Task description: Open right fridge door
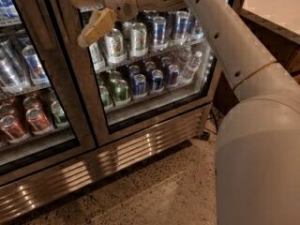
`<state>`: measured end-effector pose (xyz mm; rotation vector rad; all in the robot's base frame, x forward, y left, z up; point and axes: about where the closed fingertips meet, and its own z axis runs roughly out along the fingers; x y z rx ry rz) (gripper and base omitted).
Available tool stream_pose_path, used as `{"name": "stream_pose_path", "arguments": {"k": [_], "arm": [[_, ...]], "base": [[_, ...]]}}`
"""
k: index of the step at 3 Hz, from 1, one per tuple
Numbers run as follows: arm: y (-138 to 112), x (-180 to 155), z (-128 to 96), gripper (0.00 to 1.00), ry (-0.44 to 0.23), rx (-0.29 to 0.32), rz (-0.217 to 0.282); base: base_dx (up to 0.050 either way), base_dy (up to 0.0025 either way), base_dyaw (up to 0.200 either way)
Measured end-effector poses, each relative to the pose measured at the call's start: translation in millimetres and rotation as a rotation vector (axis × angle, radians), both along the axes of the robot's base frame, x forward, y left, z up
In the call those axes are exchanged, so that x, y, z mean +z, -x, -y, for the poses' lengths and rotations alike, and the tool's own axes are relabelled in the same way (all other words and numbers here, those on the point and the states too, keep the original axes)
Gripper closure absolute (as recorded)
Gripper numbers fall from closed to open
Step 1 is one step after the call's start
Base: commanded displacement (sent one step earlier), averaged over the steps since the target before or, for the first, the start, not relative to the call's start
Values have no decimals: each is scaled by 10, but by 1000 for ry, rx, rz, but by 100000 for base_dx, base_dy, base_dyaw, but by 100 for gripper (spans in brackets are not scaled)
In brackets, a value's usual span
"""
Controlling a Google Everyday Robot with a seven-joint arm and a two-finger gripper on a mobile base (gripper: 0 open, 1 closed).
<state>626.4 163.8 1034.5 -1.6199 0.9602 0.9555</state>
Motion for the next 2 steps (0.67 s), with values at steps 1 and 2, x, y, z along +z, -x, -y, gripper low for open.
{"name": "stream_pose_path", "arguments": {"k": [1,2], "arm": [[76,0,-27,0,0,0,0],[117,-53,-43,0,1,13,-27]], "base": [[0,0,0],[0,0,0]]}}
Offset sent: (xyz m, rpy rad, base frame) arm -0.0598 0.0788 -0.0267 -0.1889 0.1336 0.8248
